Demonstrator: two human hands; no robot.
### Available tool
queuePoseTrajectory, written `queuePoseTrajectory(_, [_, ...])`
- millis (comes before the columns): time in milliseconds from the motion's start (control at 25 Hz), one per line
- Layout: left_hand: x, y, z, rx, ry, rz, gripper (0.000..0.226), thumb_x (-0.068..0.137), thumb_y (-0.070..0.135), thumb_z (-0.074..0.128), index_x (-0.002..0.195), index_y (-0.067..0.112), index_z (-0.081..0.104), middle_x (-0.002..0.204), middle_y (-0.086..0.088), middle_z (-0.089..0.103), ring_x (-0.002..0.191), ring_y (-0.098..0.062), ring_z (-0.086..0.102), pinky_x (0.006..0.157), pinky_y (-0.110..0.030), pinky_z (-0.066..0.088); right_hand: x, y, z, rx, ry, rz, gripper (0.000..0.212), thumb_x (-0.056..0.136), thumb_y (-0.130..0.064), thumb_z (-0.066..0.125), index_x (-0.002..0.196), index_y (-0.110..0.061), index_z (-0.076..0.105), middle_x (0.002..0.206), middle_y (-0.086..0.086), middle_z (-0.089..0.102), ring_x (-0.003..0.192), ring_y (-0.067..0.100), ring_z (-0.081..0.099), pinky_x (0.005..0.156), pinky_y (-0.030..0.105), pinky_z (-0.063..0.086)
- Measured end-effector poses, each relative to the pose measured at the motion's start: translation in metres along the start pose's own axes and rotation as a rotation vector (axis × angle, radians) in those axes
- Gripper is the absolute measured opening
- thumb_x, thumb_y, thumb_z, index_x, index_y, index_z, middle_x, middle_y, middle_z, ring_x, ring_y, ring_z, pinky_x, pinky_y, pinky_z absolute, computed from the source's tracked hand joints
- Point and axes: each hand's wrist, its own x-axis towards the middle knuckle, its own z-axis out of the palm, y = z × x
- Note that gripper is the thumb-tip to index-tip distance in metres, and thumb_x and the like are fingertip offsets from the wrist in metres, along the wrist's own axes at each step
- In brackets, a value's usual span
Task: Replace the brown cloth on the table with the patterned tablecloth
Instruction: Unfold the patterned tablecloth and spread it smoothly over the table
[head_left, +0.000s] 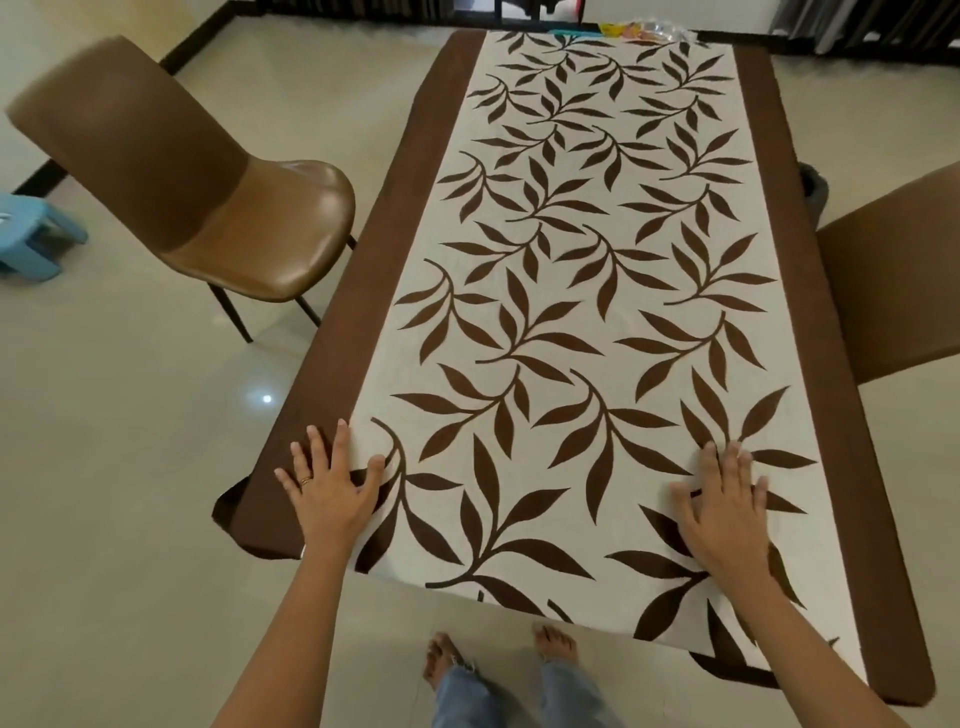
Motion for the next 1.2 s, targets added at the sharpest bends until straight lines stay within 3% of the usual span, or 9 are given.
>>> queuePoseTrajectory(80, [0.002,-0.012,-0.004,0.024,0.002,0.074,0.075,0.087,0.072,0.011,0.152,0.036,0.009,0.161,-0.008,0.009,0.147,-0.032,0.001,0.115,-0.054,-0.007,-0.007,-0.072,0.011,0.07,-0.012,-0.103,0.07,0.097,-0.055,0.011,0.152,-0.013,0.011,0.159,0.01,0.003,0.147,0.024,-0.003,0.118,0.054,0.015])
queuePoseTrajectory(160, [0.002,-0.015,-0.002,0.035,-0.017,0.151,0.071,0.089,0.07,0.011,0.152,0.037,0.01,0.161,-0.007,0.011,0.148,-0.029,0.003,0.115,-0.052,-0.007,-0.024,-0.166,0.031,0.172,-0.103,-0.307,0.063,0.1,-0.045,0.019,0.153,-0.018,0.001,0.159,0.003,-0.009,0.147,0.016,-0.013,0.121,0.044,0.005])
queuePoseTrajectory(280, [0.005,-0.026,0.0,0.014,-0.013,0.162,0.069,0.09,0.069,0.014,0.152,0.038,0.011,0.16,-0.006,0.012,0.148,-0.028,0.006,0.116,-0.05,-0.005,-0.048,-0.27,0.069,0.13,-0.196,-0.525,0.065,0.1,-0.047,0.021,0.152,-0.023,-0.008,0.159,0.0,-0.016,0.145,0.014,-0.019,0.119,0.037,-0.008])
queuePoseTrajectory(520, [0.024,-0.084,-0.015,-0.002,0.019,0.11,0.069,0.09,0.065,0.016,0.152,0.034,0.016,0.16,-0.006,0.016,0.147,-0.025,0.013,0.117,-0.045,0.002,-0.055,-0.274,0.096,-0.018,-0.139,-0.493,0.066,0.098,-0.058,0.019,0.154,-0.026,0.003,0.161,-0.002,0.0,0.148,0.014,-0.007,0.118,0.04,0.003])
queuePoseTrajectory(720, [0.04,-0.123,-0.032,-0.154,0.024,-0.116,0.065,0.098,0.05,0.022,0.153,0.017,0.013,0.159,-0.016,0.012,0.148,-0.03,0.005,0.12,-0.048,0.004,-0.059,-0.285,0.094,-0.017,-0.126,-0.44,0.064,0.098,-0.053,0.02,0.154,-0.024,0.008,0.162,0.001,0.004,0.149,0.017,-0.002,0.118,0.04,0.002])
queuePoseTrajectory(840, [0.059,-0.106,-0.043,-0.207,0.055,0.167,0.059,0.099,0.046,0.018,0.153,0.022,0.014,0.16,-0.008,0.012,0.148,-0.023,0.003,0.12,-0.038,0.001,-0.059,-0.326,0.097,0.01,-0.126,-0.444,0.062,0.099,-0.044,0.026,0.153,-0.014,0.015,0.16,0.007,0.009,0.149,0.02,0.003,0.119,0.037,-0.001])
queuePoseTrajectory(960, [0.084,-0.081,-0.039,-0.088,-0.079,0.478,0.053,0.099,0.045,0.015,0.15,0.036,0.007,0.159,0.004,-0.002,0.147,-0.017,-0.008,0.119,-0.037,-0.003,-0.065,-0.391,0.11,-0.012,-0.189,-0.601,0.07,0.095,-0.047,0.035,0.15,-0.006,0.022,0.158,0.013,0.015,0.147,0.026,0.012,0.116,0.041,0.007])
queuePoseTrajectory(1080, [0.11,-0.084,-0.036,0.064,-0.2,0.54,0.054,0.098,0.049,0.014,0.149,0.042,-0.001,0.157,0.009,-0.013,0.145,-0.017,-0.018,0.118,-0.041,-0.011,-0.073,-0.415,0.125,-0.03,-0.197,-0.591,0.083,0.089,-0.057,0.04,0.148,-0.001,0.025,0.156,0.017,0.021,0.145,0.03,0.019,0.113,0.042,0.013])
queuePoseTrajectory(1200, [0.131,-0.096,-0.038,0.08,-0.206,0.55,0.059,0.095,0.057,0.01,0.15,0.042,-0.003,0.158,0.01,-0.013,0.145,-0.018,-0.017,0.114,-0.038,-0.02,-0.078,-0.406,0.134,-0.067,-0.206,-0.618,0.084,0.086,-0.06,0.043,0.146,-0.003,0.033,0.154,0.016,0.029,0.142,0.029,0.027,0.113,0.041,0.012])
